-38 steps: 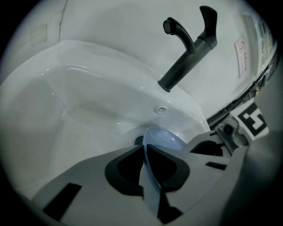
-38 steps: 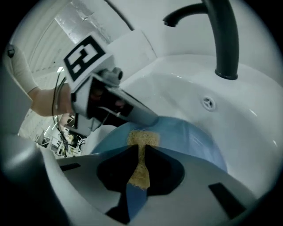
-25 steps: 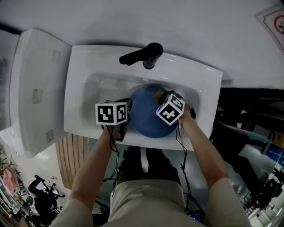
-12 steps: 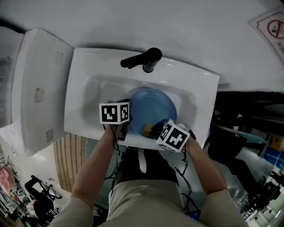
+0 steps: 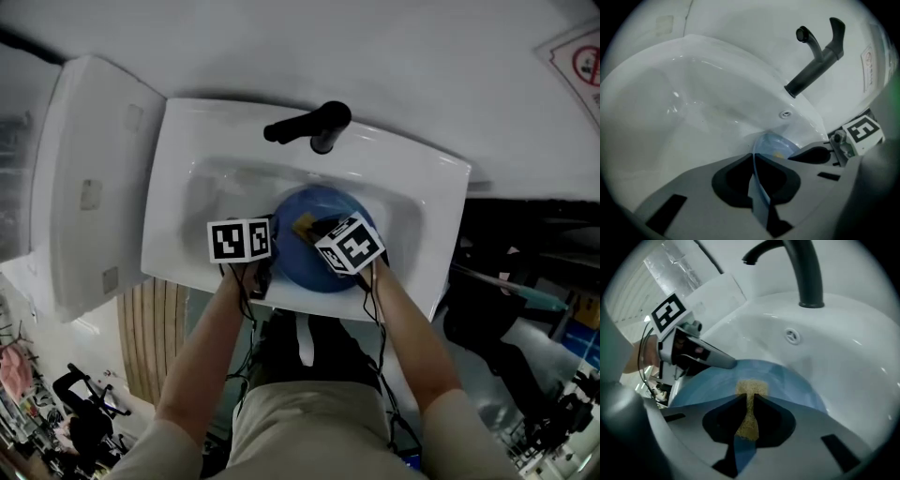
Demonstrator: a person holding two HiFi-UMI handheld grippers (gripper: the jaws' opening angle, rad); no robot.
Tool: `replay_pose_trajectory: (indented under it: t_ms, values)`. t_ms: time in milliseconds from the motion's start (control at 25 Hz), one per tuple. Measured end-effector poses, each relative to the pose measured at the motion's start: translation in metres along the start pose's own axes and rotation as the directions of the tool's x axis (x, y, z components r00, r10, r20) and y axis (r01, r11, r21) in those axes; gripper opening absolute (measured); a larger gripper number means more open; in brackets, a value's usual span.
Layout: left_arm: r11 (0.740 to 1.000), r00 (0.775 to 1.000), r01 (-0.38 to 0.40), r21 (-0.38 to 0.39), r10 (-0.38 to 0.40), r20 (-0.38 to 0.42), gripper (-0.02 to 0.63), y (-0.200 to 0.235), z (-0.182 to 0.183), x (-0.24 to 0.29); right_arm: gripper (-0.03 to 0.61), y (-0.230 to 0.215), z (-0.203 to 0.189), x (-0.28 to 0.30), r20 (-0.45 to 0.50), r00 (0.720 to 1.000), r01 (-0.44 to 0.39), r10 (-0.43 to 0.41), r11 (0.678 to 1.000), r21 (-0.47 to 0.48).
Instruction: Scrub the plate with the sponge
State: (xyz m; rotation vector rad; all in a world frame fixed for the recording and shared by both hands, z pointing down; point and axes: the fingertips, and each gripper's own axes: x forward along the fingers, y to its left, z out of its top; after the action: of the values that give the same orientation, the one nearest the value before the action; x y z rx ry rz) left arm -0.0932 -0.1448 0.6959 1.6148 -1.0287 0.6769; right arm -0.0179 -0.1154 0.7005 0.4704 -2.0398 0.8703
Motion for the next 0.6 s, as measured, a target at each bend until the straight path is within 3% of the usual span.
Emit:
replay_pose_trajectory:
  t_ms: [160,360,480,600]
  values:
    - [0.999,1.000,-0.027,0.021,0.027,0.007,0.025,0.004,0.000,-0.002,0.057,-0.052,-0.016,-0.012,-0.045,0.984,0.171,-0.170,0.985,0.005]
    - [0.996,0.998,-0.065,0.059,0.066,-0.015,0.046,0.004,0.001,-0.006,0.057,-0.070,-0.039,-0.028,-0.112,0.967,0.230,-0.227,0.973,0.014]
    - [0.981,0.988,-0.140,0.135,0.147,-0.042,0.093,0.010,-0.002,-0.015,0.057,-0.065,-0.037,-0.050,-0.075,0.954,0.290,-0.289,0.957,0.000]
    - [0.950,0.976,-0.212,0.230,0.215,0.010,0.123,0.014,0.009,-0.040,0.058,-0.056,-0.022,-0.079,0.008,0.946,0.325,-0.325,0.946,0.005]
